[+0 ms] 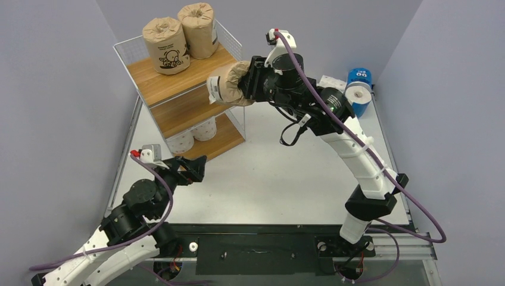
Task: Place and organize the paper towels onto the shelf
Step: Pick up the paper towel from the center of the board.
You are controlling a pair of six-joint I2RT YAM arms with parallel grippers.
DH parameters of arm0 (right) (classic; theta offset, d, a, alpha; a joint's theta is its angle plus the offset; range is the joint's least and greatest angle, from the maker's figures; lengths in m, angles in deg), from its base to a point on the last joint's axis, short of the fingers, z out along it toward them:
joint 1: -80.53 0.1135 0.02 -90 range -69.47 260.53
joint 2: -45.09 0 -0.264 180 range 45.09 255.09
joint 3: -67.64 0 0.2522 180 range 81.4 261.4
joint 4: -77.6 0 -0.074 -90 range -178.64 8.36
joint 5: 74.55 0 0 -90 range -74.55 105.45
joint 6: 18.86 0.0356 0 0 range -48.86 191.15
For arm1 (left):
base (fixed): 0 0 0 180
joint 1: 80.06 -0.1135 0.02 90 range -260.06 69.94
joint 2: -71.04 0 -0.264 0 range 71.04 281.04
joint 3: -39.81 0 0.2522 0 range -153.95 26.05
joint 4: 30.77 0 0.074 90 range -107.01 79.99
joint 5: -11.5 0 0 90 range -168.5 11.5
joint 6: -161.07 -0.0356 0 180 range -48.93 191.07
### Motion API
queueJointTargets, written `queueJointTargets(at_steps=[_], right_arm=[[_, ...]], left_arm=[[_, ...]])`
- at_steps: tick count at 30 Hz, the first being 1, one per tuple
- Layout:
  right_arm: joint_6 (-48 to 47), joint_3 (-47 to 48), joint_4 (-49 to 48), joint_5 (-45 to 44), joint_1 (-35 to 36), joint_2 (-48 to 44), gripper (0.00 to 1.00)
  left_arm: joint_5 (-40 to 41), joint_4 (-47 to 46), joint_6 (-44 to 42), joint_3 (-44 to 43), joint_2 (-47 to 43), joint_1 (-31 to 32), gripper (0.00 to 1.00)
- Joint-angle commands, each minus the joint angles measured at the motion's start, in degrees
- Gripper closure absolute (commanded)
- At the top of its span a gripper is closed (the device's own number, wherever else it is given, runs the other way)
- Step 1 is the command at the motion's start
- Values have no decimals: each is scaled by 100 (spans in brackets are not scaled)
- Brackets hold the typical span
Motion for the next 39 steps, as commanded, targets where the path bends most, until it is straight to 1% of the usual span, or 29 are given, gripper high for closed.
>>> queueJointTargets(at_steps=[1, 5, 6, 9, 12, 17, 23, 30, 36, 39], right_arm=[[231, 315, -1135, -86, -29, 90, 69], [386, 402, -1325, -13, -17, 242, 68], [412, 410, -1354, -8, -12, 264, 67], [524, 426, -1384, -2, -8, 340, 67], [623, 424, -1425, 8, 35, 387, 67], [727, 422, -1512, 26, 132, 454, 66], [914, 426, -1593, 124, 240, 515, 65], [1091, 463, -1670, 312, 355, 667, 64], [1117, 571, -1712, 354, 473, 788, 64], [1135, 608, -1759, 369, 508, 828, 63]], left_arm=[[-72, -1266, -1235, -525, 212, 6, 4], [-318, -2040, -2492, -731, 412, 6, 4], [-368, -2386, -2666, -795, 460, 6, 4], [-655, -2839, -3517, -939, 706, 6, 4], [-861, -3296, -4135, -1116, 994, 6, 4], [-1142, -3405, -5196, -1640, 1476, 13, 4], [-1143, -3612, -6377, -1850, 1885, 15, 4], [-1168, -4119, -7388, -1693, 2153, 15, 4], [-1146, -4447, -7923, -1684, 2447, 16, 4], [-1162, -4573, -8020, -1697, 2552, 17, 4]])
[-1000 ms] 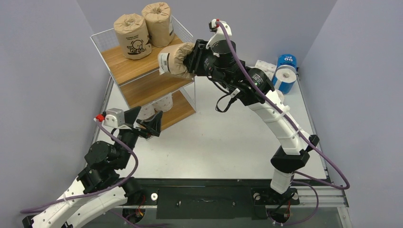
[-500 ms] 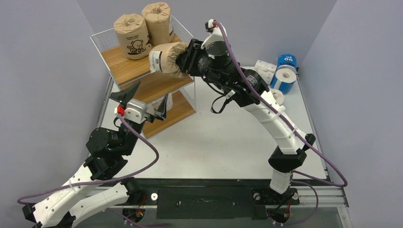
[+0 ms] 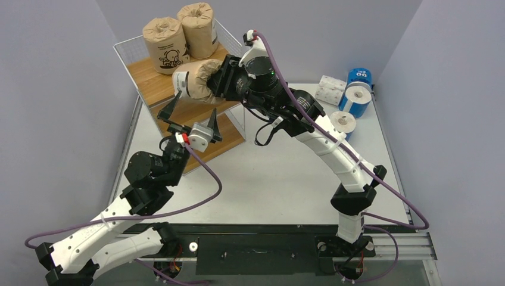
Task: Place and organize the paper towels onto the shelf
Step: Pick up the paper towel from the center of the board, then place the paper towel on the shelf.
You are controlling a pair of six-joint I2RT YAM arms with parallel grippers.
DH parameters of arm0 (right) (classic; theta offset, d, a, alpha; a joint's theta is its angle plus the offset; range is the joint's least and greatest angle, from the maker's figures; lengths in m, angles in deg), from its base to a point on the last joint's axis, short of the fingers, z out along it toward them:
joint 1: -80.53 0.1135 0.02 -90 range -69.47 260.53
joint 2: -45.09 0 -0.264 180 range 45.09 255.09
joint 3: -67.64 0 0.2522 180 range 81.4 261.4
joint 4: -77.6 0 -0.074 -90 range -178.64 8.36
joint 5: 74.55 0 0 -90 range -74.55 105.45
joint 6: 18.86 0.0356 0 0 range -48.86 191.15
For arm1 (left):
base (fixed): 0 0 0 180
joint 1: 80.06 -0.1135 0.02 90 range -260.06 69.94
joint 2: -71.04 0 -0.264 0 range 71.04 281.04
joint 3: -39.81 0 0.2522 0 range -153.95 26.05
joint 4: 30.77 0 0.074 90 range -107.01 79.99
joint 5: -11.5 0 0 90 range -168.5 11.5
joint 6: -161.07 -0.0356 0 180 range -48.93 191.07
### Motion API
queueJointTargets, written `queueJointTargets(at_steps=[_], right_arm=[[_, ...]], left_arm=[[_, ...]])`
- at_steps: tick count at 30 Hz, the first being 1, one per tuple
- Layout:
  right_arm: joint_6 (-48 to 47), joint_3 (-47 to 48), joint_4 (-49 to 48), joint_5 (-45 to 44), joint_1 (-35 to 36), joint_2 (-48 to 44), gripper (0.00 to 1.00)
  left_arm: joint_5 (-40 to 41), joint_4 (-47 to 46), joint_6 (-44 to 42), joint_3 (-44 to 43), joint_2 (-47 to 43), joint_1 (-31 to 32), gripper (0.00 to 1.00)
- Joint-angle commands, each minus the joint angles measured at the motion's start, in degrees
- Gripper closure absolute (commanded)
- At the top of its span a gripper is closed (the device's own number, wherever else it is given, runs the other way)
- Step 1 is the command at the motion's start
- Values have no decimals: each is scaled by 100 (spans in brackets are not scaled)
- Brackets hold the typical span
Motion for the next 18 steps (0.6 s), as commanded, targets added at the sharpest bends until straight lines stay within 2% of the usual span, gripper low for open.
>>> queueJointTargets(at_steps=[1, 18], right_arm=[[122, 338, -565, 125, 88, 35, 63], [195, 204, -665, 523, 231, 92, 62]], left_arm=[[-102, -536, -440, -65, 117, 16, 4], [169, -1164, -530, -78, 618, -127, 3]])
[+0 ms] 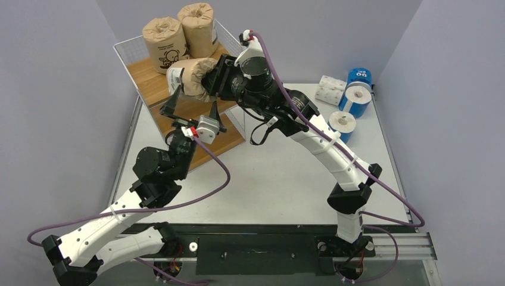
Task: Place and organize the paper towels onto the shelf
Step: Place the paper towel on the shelf.
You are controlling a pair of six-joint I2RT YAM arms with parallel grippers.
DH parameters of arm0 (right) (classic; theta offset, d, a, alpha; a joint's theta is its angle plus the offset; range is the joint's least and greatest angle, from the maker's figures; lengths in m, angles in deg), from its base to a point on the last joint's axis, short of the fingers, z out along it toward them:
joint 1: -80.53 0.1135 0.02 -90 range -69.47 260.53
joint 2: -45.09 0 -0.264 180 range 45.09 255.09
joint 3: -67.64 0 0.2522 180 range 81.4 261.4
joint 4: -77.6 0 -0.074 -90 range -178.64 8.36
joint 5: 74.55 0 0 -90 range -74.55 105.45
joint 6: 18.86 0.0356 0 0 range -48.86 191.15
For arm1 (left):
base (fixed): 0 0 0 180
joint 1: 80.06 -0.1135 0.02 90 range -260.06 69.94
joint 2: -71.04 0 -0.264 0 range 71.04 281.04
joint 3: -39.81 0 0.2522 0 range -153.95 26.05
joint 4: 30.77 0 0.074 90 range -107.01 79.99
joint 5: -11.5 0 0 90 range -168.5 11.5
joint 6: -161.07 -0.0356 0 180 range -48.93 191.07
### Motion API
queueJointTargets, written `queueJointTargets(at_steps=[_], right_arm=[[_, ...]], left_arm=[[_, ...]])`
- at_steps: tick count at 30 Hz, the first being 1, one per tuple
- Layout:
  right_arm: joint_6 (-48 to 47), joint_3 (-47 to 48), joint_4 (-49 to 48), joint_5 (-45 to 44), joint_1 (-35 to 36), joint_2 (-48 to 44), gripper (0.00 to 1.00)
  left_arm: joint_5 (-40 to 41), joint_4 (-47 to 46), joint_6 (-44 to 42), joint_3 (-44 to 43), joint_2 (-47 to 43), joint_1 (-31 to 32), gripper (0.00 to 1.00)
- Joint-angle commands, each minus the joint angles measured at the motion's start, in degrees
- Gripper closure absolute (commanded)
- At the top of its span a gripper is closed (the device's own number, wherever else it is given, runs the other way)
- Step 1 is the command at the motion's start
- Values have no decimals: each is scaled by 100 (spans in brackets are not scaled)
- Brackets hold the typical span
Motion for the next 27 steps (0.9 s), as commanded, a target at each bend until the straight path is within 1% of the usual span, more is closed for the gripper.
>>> queueJointTargets(at_steps=[1, 2, 8, 12, 14, 16, 17, 20, 21, 24, 27], right_arm=[[36, -5, -436, 437, 142, -100, 61], [28, -35, -440, 449, 144, -127, 61], [6, -226, -440, 514, 144, -226, 60], [0, -264, -453, 620, 141, -242, 55], [-7, -279, -481, 681, 144, -252, 52], [-1, -287, -502, 735, 145, -280, 50], [-4, -285, -504, 752, 145, -300, 50], [12, -296, -530, 808, 136, -340, 40], [17, -303, -540, 806, 136, -367, 38], [42, -343, -574, 807, 116, -413, 30], [110, -420, -628, 1018, 68, -464, 24]], left_arm=[[-47, -482, -50, -80, 156, -65, 1], [-1, -497, -46, -93, 178, -89, 1], [38, -650, -89, -48, 131, -179, 11], [36, -572, 20, -64, 87, -234, 20], [54, -543, 96, -92, 83, -270, 26], [73, -551, 179, -95, 73, -312, 30], [97, -558, 235, -99, 69, -344, 30], [138, -587, 338, -97, 51, -418, 30], [155, -584, 393, -97, 33, -454, 30], [171, -564, 504, -93, 11, -560, 29], [181, -497, 622, -100, -22, -638, 28]])
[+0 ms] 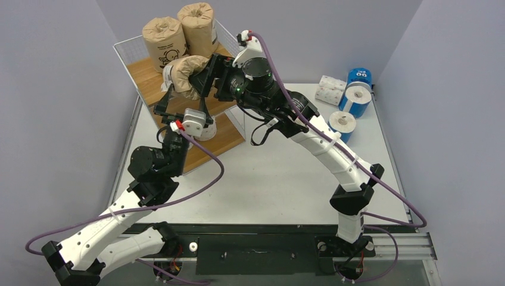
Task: Place and organize the paper towels onto the shelf
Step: Place the paper towel on the shelf.
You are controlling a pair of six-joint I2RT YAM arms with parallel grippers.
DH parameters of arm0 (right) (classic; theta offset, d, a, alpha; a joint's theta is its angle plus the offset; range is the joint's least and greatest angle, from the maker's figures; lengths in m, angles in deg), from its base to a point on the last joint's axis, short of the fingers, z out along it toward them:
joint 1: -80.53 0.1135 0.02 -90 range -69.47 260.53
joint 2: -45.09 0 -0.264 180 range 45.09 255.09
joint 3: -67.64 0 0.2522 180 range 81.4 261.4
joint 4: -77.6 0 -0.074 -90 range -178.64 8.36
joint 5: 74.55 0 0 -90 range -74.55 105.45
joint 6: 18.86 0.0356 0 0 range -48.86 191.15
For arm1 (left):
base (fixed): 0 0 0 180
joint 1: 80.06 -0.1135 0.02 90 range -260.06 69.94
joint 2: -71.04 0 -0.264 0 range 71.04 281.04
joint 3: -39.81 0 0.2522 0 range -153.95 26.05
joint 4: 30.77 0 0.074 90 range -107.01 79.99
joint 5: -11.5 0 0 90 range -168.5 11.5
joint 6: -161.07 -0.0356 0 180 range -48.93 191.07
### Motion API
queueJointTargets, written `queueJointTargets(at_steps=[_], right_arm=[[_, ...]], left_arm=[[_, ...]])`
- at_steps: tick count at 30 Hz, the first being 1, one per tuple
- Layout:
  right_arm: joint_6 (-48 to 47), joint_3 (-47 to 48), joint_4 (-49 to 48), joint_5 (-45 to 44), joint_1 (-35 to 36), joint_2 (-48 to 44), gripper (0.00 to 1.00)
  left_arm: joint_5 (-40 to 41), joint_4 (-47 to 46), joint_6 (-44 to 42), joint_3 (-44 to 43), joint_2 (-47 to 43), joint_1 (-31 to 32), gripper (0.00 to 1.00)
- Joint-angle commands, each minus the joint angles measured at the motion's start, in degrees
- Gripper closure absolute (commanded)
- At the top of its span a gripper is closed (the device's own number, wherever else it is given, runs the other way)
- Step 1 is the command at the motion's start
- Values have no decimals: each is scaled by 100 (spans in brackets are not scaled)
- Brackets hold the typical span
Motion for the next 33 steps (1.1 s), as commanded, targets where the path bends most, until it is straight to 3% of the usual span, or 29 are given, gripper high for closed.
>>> queueJointTargets(at_steps=[1, 13, 23, 27, 33], right_arm=[[116, -94, -196, 668, 49, -364, 21], [273, -615, -667, 981, -199, -759, 16], [817, -2410, -2688, 1584, -695, -1650, 16], [899, -2846, -3186, 1489, -885, -1822, 24], [989, -2366, -3008, 1397, -1103, -1239, 45]], left_arm=[[68, -185, 173, -106, -40, -204, 28], [421, -61, 557, -161, -180, -447, 24], [487, 336, 897, -256, -292, -596, 22], [497, 427, 1041, -306, -328, -641, 21], [493, 588, 1210, -428, -289, -668, 20]])
